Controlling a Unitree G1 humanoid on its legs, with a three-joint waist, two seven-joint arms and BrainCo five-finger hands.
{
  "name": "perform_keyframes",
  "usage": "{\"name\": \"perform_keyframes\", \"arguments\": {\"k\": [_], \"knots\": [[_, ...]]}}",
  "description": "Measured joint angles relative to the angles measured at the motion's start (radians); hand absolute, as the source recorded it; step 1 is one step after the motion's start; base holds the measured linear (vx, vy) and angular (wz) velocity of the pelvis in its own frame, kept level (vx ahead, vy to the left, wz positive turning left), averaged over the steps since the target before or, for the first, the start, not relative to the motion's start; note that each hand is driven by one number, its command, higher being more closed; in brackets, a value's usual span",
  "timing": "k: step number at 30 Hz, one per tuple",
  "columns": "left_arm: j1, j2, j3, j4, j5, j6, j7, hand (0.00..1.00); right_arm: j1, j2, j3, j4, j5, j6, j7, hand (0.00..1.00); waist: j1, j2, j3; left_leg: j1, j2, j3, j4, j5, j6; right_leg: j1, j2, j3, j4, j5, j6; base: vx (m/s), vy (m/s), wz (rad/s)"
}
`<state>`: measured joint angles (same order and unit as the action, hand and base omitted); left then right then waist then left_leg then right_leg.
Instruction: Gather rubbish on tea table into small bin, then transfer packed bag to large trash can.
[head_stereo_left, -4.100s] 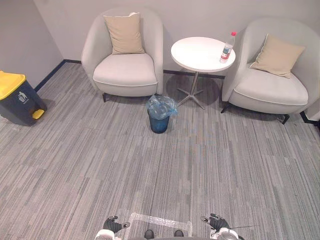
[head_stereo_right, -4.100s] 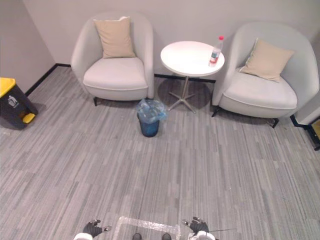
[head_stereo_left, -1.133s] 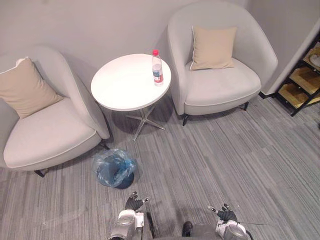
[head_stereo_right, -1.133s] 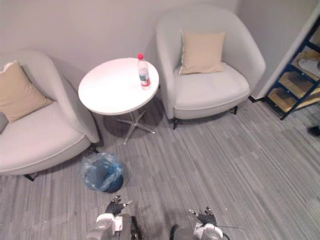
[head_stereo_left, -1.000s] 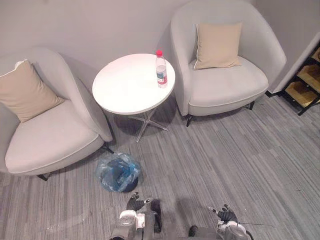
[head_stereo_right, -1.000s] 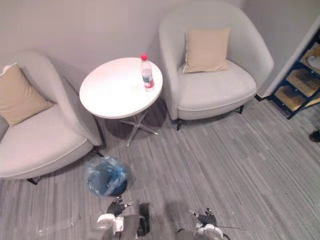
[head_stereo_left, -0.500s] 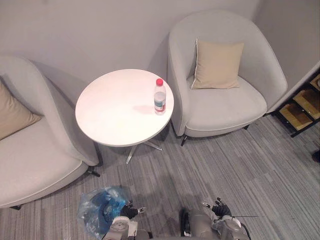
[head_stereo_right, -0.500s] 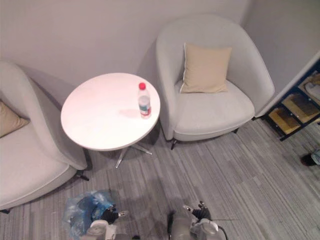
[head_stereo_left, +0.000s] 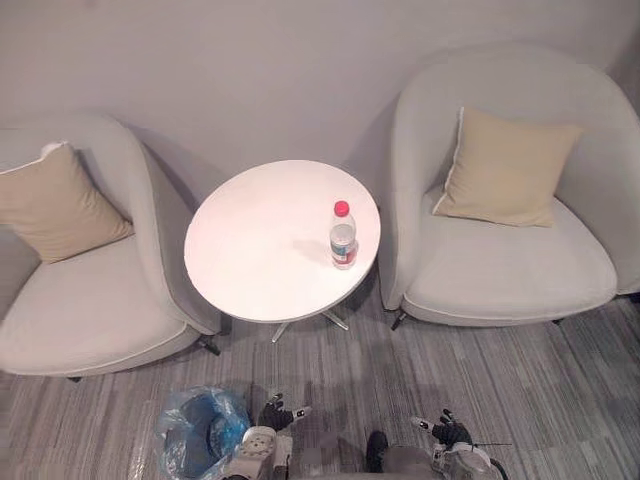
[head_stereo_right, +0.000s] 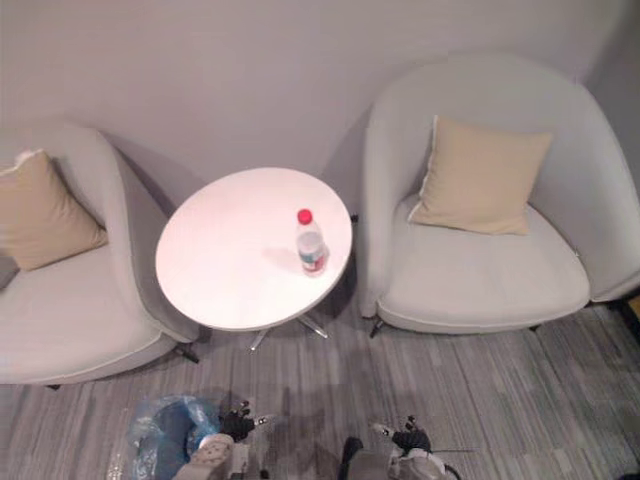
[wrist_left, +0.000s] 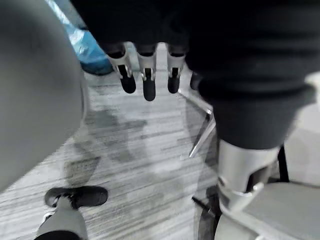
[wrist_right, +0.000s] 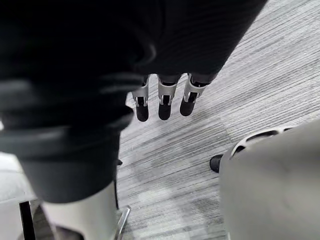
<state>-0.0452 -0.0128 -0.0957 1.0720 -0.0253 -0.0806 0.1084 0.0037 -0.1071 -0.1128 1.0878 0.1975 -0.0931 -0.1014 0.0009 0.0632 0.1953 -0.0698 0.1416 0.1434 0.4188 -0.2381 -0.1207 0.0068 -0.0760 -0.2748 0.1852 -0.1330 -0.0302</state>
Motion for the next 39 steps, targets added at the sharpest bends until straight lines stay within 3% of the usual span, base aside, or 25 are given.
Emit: {"name": "perform_keyframes", "arguments": {"k": [2, 3, 4, 7, 16, 18, 20, 22, 24, 26, 28, 32, 39], "knots": [[0.008, 0.0, -0.004, 0.005, 0.004, 0.001, 0.0, 0.0, 0.004, -0.015, 0.011, -0.001, -0.003, 0.0, 0.0, 0.0, 0.002, 0.027, -0.014, 0.004, -0.028, -0.01, -0.183, 0.136, 0.014, 0.013, 0.022, 0.009, 0.004, -0.011, 0.024, 0.12, 0.102, 0.0], [0.008, 0.014, -0.005, 0.012, 0.006, 0.0, 0.0, 0.0, 0.002, -0.013, 0.012, 0.002, -0.005, 0.001, -0.005, 0.0, 0.004, 0.02, -0.021, 0.022, -0.037, -0.004, -0.194, 0.122, 0.035, 0.02, 0.023, 0.022, 0.008, -0.018, 0.038, 0.16, 0.128, -0.01], [0.005, 0.031, -0.005, 0.018, 0.009, -0.001, 0.002, 0.0, 0.003, -0.003, 0.021, 0.002, -0.025, 0.0, -0.011, 0.0, 0.005, -0.002, -0.019, 0.038, -0.052, -0.003, -0.219, 0.124, 0.04, 0.022, 0.012, 0.035, 0.007, -0.022, 0.046, 0.15, 0.122, -0.01], [0.005, 0.059, -0.013, 0.028, 0.029, 0.001, 0.002, 0.0, 0.003, 0.011, 0.048, -0.001, -0.063, 0.0, -0.024, 0.0, 0.006, -0.029, -0.032, 0.074, -0.083, -0.003, -0.28, 0.139, 0.059, 0.032, -0.007, 0.063, -0.002, -0.028, 0.057, 0.09, 0.087, 0.07], [0.021, 0.088, -0.045, 0.049, 0.083, 0.002, 0.02, 0.0, -0.015, 0.006, 0.156, -0.074, -0.252, -0.001, -0.079, 0.0, 0.01, -0.025, -0.06, 0.124, -0.112, -0.044, -0.389, 0.179, 0.07, 0.067, -0.014, 0.068, -0.044, -0.036, 0.068, 0.08, 0.008, 0.12], [0.021, 0.093, -0.047, 0.05, 0.104, 0.002, 0.022, 0.0, -0.058, -0.008, 0.176, -0.102, -0.313, -0.002, -0.093, 0.0, 0.011, -0.037, -0.064, 0.129, -0.111, -0.046, -0.414, 0.197, 0.071, 0.066, -0.011, 0.068, -0.052, -0.032, 0.063, 0.02, -0.035, 0.03], [0.03, 0.096, -0.034, 0.045, 0.111, 0.001, 0.018, 0.0, -0.09, -0.089, 0.148, -0.119, -0.337, -0.001, -0.084, 0.0, 0.012, -0.04, -0.063, 0.137, -0.108, -0.046, -0.424, 0.2, 0.071, 0.069, -0.007, 0.077, -0.054, -0.024, 0.052, 0.0, 0.009, 0.03], [0.045, 0.102, -0.016, 0.034, 0.109, -0.003, 0.001, 0.0, -0.067, -0.271, 0.123, -0.284, -0.273, 0.003, -0.029, 0.0, 0.015, -0.038, -0.067, 0.144, -0.114, -0.055, -0.436, 0.202, 0.074, 0.077, -0.009, 0.093, -0.063, -0.014, 0.057, 0.0, 0.054, 0.11], [0.057, 0.11, -0.009, 0.018, 0.11, -0.002, -0.007, 0.0, -0.02, -0.353, 0.073, -0.463, -0.237, -0.004, -0.026, 0.0, 0.009, -0.047, -0.071, 0.137, -0.117, -0.055, -0.442, 0.203, 0.075, 0.07, -0.011, 0.102, -0.075, -0.01, 0.063, -0.02, 0.047, -0.05], [0.06, 0.121, -0.009, 0.02, 0.112, 0.0, -0.018, 0.0, 0.013, -0.345, 0.052, -0.611, -0.225, -0.033, -0.027, 0.0, 0.002, -0.061, -0.08, 0.134, -0.117, -0.048, -0.453, 0.21, 0.075, 0.063, -0.009, 0.115, -0.088, -0.007, 0.068, -0.02, 0.016, -0.14], [0.061, 0.116, -0.011, 0.02, 0.122, 0.0, -0.031, 0.0, 0.058, -0.252, 0.038, -0.727, -0.243, -0.06, -0.036, 0.0, -0.005, -0.071, -0.086, 0.132, -0.118, -0.045, -0.453, 0.21, 0.075, 0.065, -0.009, 0.122, -0.104, -0.003, 0.074, -0.01, -0.005, -0.07], [0.061, 0.105, -0.009, 0.019, 0.121, -0.001, -0.026, 0.0, 0.065, -0.167, 0.045, -0.715, -0.277, -0.055, -0.05, 0.0, -0.005, -0.063, -0.088, 0.116, -0.122, -0.054, -0.453, 0.216, 0.08, 0.065, -0.011, 0.118, -0.122, 0.008, 0.079, -0.01, 0.003, 0.07], [0.062, 0.104, -0.008, 0.019, 0.119, 0.0, -0.027, 0.0, 0.002, -0.168, 0.042, -0.686, -0.235, -0.059, -0.079, 0.0, -0.003, -0.061, -0.089, 0.113, -0.125, -0.081, -0.465, 0.235, 0.079, 0.065, -0.011, 0.097, -0.124, 0.011, 0.077, -0.04, -0.004, 0.12]]}}
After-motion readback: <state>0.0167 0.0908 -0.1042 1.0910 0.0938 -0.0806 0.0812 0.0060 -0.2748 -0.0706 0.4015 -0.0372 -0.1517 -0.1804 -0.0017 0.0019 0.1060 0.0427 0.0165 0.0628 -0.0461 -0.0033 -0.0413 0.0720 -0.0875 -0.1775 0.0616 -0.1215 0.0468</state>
